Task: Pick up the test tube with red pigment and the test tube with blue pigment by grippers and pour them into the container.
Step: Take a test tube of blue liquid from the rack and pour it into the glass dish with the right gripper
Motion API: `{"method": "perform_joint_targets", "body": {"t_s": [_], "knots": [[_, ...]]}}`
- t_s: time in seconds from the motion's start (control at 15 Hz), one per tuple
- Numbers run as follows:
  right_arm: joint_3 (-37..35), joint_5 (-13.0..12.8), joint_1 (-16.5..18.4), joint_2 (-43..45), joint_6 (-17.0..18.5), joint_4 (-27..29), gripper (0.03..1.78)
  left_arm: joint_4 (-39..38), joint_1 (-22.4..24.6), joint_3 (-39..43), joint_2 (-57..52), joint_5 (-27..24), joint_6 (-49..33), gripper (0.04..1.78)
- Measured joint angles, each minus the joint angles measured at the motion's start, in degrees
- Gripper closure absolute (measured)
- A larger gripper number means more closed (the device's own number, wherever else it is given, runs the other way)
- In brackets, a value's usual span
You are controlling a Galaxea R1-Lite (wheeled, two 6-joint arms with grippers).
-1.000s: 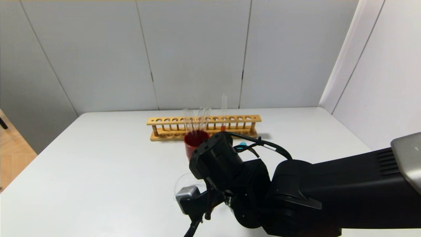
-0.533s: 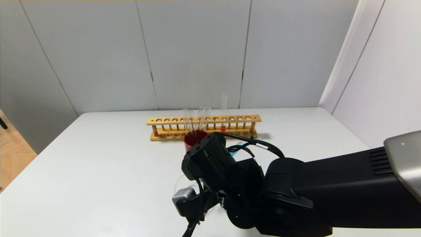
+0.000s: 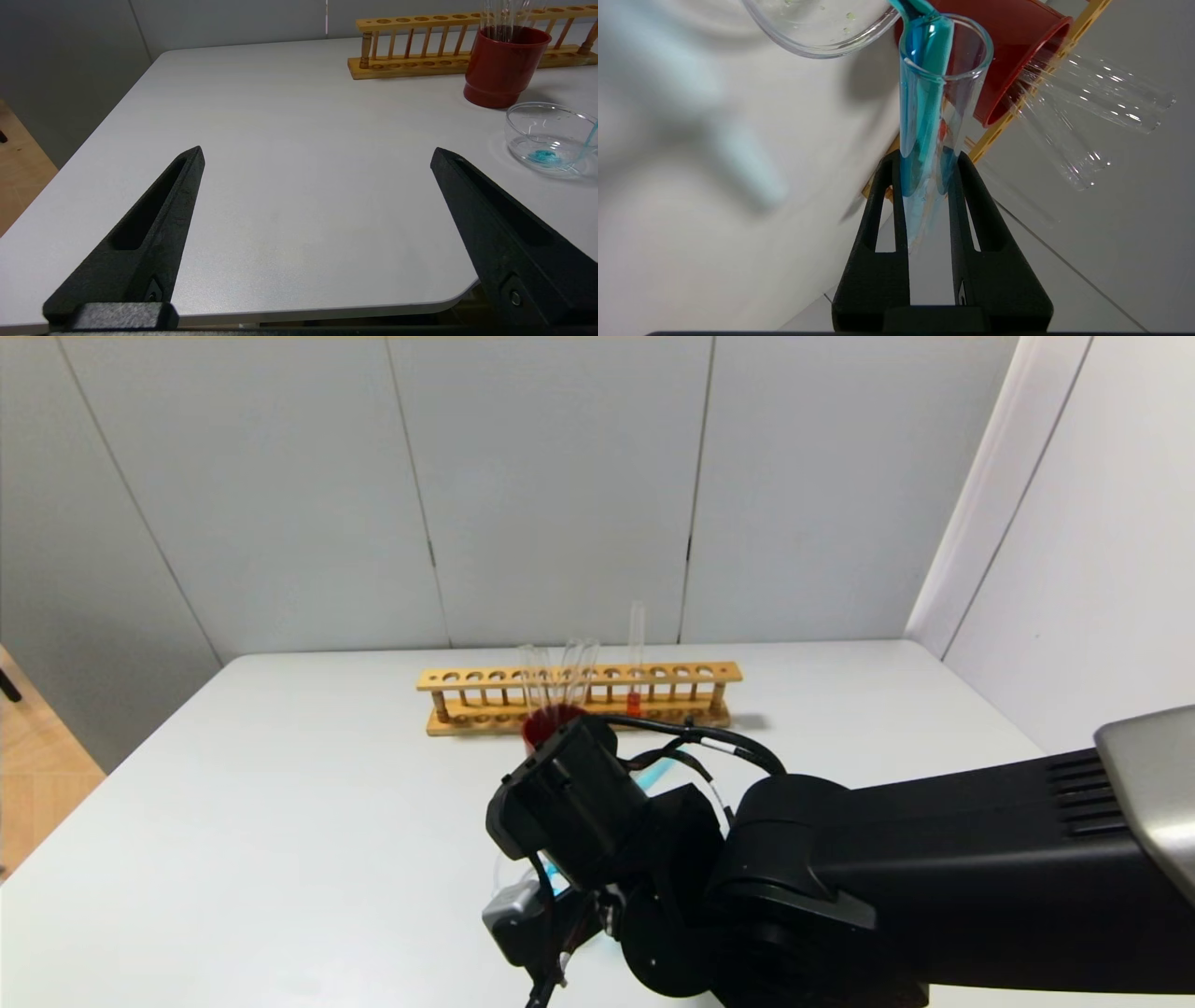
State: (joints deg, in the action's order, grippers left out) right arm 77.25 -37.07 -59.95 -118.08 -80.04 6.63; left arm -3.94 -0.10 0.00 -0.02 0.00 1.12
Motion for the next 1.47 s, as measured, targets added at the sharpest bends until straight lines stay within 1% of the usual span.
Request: {"method": "perform_joint_targets", "body": {"t_s": [0.4, 0.53, 0.73, 1.07, 1.2, 1.47], "knots": [[1.8, -0.44, -0.07, -0.8, -1.44, 0.91, 1.54, 0.0, 0.02, 0.0, 0.0, 0.0, 0.02, 0.11], [2.16, -1.57, -0.05, -1.0, -2.23, 0.89, 1.54, 0.0, 0.0, 0.0, 0.0, 0.0, 0.02, 0.11], [2.23, -1.9, 0.09, -1.19, -3.0, 0.87, 1.54, -0.02, 0.0, 0.0, 0.0, 0.0, 0.0, 0.11], [2.23, -2.06, 0.12, -1.44, -3.06, 0.72, 1.54, -0.02, 0.0, 0.0, 0.0, 0.0, 0.0, 0.11], [2.27, -3.35, 0.11, -1.6, -3.11, 0.61, 1.54, 0.0, 0.0, 0.0, 0.0, 0.0, 0.0, 0.11], [3.45, -3.55, -0.05, -2.34, -3.86, 0.67, 1.54, 0.0, 0.0, 0.0, 0.0, 0.0, 0.0, 0.11]]}}
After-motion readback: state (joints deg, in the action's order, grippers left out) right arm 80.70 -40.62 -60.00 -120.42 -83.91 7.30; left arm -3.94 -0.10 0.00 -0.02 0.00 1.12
